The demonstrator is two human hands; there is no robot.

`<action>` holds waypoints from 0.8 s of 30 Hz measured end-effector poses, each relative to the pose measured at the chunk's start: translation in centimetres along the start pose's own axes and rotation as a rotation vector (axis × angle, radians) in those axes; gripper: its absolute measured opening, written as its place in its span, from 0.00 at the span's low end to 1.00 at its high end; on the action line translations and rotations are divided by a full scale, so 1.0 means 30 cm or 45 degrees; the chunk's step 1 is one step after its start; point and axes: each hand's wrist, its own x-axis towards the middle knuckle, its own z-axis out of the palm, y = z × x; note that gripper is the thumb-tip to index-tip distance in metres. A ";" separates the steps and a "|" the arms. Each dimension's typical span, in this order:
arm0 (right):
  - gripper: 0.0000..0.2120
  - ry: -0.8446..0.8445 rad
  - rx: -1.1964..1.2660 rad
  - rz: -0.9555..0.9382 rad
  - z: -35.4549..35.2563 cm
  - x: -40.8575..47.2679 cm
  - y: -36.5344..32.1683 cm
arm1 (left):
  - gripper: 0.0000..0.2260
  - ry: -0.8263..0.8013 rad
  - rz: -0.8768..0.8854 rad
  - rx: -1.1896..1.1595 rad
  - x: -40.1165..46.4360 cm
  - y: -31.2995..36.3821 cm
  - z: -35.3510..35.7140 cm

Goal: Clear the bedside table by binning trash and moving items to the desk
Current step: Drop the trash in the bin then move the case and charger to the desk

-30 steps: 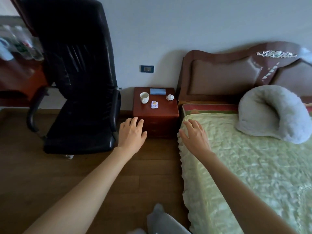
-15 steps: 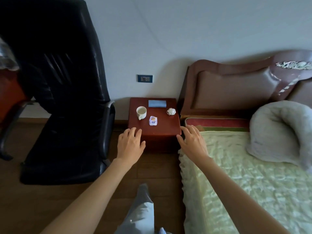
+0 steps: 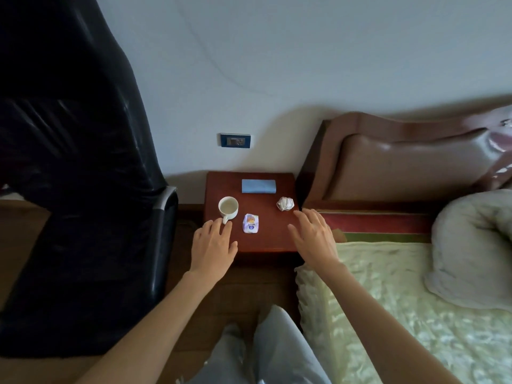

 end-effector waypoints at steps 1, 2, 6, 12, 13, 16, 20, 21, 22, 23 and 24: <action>0.19 -0.013 -0.001 -0.001 0.008 0.043 0.012 | 0.23 -0.012 -0.011 0.000 0.035 0.003 0.013; 0.19 -0.026 -0.001 -0.002 0.016 0.080 0.025 | 0.22 -0.024 -0.023 -0.002 0.064 0.008 0.024; 0.17 -0.039 0.021 -0.053 0.063 0.274 0.105 | 0.22 -0.073 -0.082 0.001 0.223 0.045 0.075; 0.13 -0.065 0.080 -0.129 0.138 0.516 0.237 | 0.21 -0.118 -0.145 -0.006 0.505 0.124 0.150; 0.14 -0.080 0.077 -0.137 0.156 0.547 0.261 | 0.21 -0.119 -0.141 -0.003 0.553 0.138 0.163; 0.15 -0.131 0.073 -0.128 0.221 0.633 0.328 | 0.22 -0.127 -0.112 0.047 0.691 0.170 0.222; 0.16 -0.147 0.107 -0.058 0.331 0.700 0.413 | 0.22 -0.193 -0.084 0.036 0.862 0.181 0.356; 0.16 -0.149 0.111 -0.038 0.363 0.711 0.432 | 0.22 -0.196 -0.055 0.055 0.907 0.178 0.397; 0.16 -0.147 0.111 -0.027 0.399 0.724 0.450 | 0.23 -0.188 -0.022 0.072 0.954 0.173 0.440; 0.16 -0.143 0.113 -0.010 0.439 0.738 0.466 | 0.23 -0.186 0.015 0.072 1.002 0.168 0.484; 0.16 -0.135 0.117 0.013 0.482 0.749 0.482 | 0.24 -0.185 0.050 0.063 1.049 0.161 0.530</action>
